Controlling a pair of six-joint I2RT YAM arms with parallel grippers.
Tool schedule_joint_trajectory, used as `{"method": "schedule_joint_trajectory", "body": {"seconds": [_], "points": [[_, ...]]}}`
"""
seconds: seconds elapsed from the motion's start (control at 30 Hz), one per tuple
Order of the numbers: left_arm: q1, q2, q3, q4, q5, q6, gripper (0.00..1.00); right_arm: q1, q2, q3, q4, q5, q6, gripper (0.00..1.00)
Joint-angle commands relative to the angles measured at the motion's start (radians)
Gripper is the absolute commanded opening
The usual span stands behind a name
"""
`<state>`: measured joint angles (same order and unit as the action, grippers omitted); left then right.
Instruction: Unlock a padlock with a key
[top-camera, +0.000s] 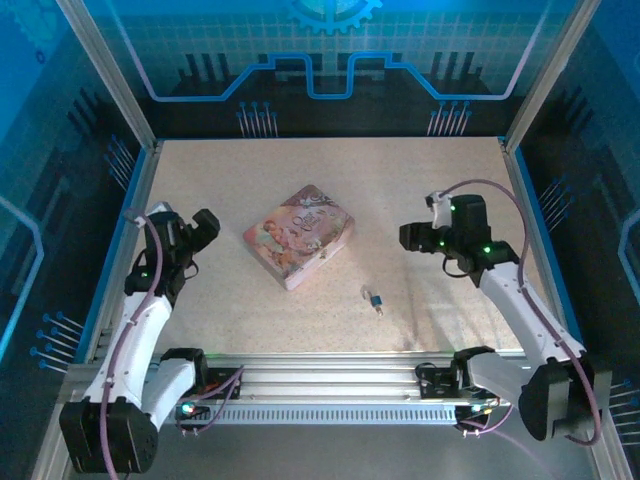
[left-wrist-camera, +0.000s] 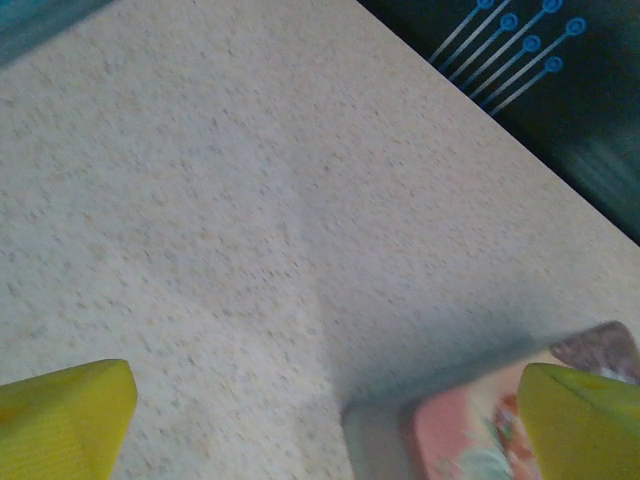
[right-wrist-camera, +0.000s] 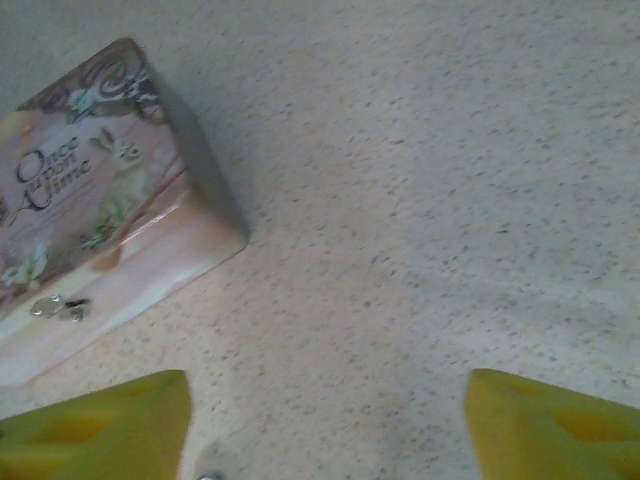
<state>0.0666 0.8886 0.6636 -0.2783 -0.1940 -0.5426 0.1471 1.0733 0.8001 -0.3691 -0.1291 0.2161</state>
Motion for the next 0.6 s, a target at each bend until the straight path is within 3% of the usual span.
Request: {"method": "schedule_joint_trajectory", "body": {"seconds": [0.0,0.07,0.23,0.57], "points": [[0.012,0.009,-0.073,0.158,-0.098,0.126,0.99,-0.047,-0.034,-0.056,0.141,0.038,0.026,0.89],[0.012,0.009,-0.124,0.242,-0.104,0.170,0.99,-0.059,-0.039,-0.079,0.170,0.084,0.002,1.00],[0.012,0.019,-0.252,0.461,-0.103,0.278,0.99,-0.071,-0.027,-0.181,0.330,0.170,-0.090,1.00],[0.012,0.208,-0.391,0.913,-0.034,0.376,0.99,-0.075,0.063,-0.356,0.724,0.183,-0.173,1.00]]}}
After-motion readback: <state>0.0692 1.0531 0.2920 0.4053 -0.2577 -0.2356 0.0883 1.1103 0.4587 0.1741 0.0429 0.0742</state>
